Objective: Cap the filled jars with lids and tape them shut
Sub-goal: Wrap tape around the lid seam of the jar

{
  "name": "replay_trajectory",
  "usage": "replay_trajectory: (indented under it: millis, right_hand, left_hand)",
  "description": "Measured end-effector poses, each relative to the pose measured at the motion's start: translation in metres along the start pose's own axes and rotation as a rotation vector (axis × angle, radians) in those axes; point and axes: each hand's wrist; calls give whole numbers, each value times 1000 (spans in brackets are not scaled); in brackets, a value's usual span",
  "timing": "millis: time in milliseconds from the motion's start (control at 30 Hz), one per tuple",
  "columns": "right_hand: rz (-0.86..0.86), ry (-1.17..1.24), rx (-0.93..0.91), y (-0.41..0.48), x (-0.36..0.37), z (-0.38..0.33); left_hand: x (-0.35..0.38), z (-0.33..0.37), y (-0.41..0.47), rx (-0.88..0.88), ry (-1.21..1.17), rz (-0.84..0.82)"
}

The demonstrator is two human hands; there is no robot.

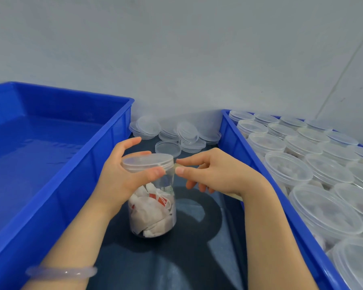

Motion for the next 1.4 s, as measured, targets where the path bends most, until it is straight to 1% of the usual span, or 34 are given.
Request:
replay_trajectory:
  millis: [133, 300, 400, 500, 633, 733, 800, 933, 1033, 1167, 1300, 1400]
  right_hand:
    - [24, -20, 7, 4, 2, 1]
    - [39, -6, -60, 5, 4, -1]
    - [45, -14, -68, 5, 3, 0]
    - [27, -56, -43, 6, 6, 1]
    - [71, -58, -24, 7, 9, -4]
    - [79, -76, -17, 7, 10, -6]
    - [40, -101, -12, 6, 7, -6]
    - [-87, -23, -32, -3, -2, -4]
    - [-41, -6, -37, -7, -4, -4]
    - [30, 8, -27, -7, -4, -5]
    - [32, 12, -21, -4, -2, -6]
    - [19, 44, -23, -1, 2, -6]
  left_hand:
    - [-5, -1, -2, 2, -82, -75]
    - [-6, -4, -5, -56, -198, -229]
    - [-6, -2, -6, -76, -216, -262]
    - [-5, 1, -5, -81, -175, -238]
    - [-5, 4, -5, -40, -39, -74]
    - [-5, 6, -6, -17, 75, -103]
    - [-3, 5, -6, -9, 119, -102]
    - [-5, 2, -3, -27, -32, -89]
    - [-8, 0, -2, -55, -117, -96]
    - [-8, 0, -2, -54, -148, -149]
    - [-8, 3, -4, -44, -176, -215]
    - [-7, 3, -6, -36, -214, -222]
Point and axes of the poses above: each hand's wrist, its own y-axis towards the middle knuckle, its own x-axis out of the palm, z = x × y, and after that the axes turned 11 degrees about -y, right-handed
